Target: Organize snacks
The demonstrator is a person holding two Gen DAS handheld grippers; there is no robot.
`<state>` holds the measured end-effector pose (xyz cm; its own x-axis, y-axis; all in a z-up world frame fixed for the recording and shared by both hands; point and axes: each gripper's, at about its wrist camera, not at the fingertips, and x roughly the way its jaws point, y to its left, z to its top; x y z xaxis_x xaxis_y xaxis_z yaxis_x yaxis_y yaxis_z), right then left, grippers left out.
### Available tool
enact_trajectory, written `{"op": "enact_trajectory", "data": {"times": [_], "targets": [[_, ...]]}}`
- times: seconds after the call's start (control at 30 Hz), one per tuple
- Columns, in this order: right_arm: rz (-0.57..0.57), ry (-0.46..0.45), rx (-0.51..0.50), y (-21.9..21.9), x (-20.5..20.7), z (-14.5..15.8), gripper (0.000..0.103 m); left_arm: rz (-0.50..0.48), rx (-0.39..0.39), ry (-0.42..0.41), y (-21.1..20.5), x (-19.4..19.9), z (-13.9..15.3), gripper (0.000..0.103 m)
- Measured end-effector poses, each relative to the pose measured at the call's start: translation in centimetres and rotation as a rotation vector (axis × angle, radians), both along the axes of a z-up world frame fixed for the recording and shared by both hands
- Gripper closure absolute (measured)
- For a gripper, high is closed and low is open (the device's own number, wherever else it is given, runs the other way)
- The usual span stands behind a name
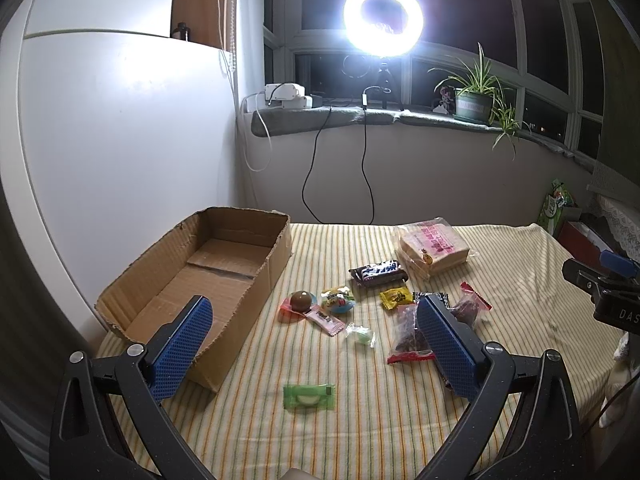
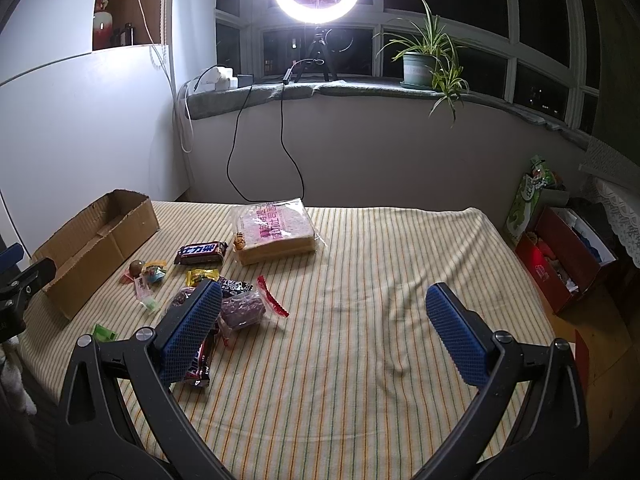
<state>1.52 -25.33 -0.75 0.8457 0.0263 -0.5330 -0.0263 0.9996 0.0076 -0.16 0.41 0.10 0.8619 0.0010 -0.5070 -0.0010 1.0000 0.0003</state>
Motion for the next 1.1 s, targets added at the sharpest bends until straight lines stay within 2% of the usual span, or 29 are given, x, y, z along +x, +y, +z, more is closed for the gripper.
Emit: {"op": "enact_trajectory", "data": {"times": [0.87, 1.1], "targets": [[0.084, 0.041, 0.019, 0.5, 1.8, -0.1, 0.0, 0.006, 0.002, 0.064, -0.6, 0.7, -1.0, 0.001], [0.153, 0.065, 0.095, -0.6, 2.2, -0.9, 0.0, 0.003, -0.034, 0.131, 0.0, 0.0, -2.9, 0.015]]}}
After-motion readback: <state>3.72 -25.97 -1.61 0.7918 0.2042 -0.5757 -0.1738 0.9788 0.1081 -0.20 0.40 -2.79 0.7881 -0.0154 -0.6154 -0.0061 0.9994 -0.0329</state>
